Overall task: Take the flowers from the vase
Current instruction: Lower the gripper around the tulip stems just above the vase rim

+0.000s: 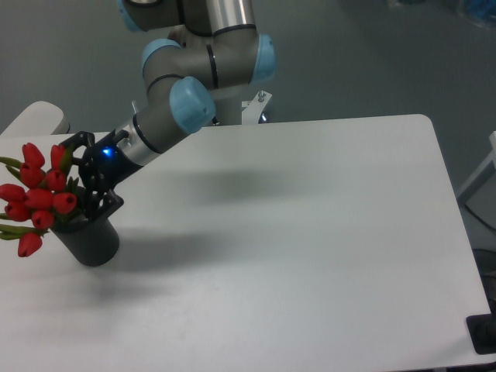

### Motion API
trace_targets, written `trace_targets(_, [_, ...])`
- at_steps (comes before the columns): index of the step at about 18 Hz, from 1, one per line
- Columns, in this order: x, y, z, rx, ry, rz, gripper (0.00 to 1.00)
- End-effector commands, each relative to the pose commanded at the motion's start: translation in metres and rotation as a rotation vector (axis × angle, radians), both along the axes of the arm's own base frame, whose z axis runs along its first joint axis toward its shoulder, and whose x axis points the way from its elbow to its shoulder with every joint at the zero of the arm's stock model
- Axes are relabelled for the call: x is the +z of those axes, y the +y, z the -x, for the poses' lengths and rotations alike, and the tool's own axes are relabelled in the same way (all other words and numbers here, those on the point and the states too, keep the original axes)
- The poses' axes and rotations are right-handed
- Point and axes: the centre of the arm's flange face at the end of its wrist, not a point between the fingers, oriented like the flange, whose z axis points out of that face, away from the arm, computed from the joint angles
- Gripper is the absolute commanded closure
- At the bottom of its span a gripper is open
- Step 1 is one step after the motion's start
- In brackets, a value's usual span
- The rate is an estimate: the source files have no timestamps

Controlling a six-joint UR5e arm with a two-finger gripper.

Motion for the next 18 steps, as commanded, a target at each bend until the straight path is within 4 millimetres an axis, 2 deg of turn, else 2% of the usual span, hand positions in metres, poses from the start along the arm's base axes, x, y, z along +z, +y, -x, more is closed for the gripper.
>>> trace_targets(2, [0.0005, 0.0008, 0.0006, 0.000, 0.001, -0.001, 0.01])
trace_targets(5, [0.0002, 0.0033, 0.0005, -0.003, 0.002, -0.003, 0.14])
trace_targets(8, [0.0022, 0.0043, 0.0012, -0.004, 0.005, -0.007, 0.34])
trace_targets(11, [0.0027, 0.0051, 0.0018, -0.004, 0.006, -0.008, 0.43])
trace_targets(13, [0.0047, 0.0060, 0.0025, -0.004, 0.009, -0.012, 0.52])
trace_targets(16, [0.0081, 0.0067, 0.0050, -0.001, 0.014, -0.018, 0.54])
trace_targets(18, [0.0082, 0.0065, 0.0058, 0.002, 0.013, -0.017, 0.58])
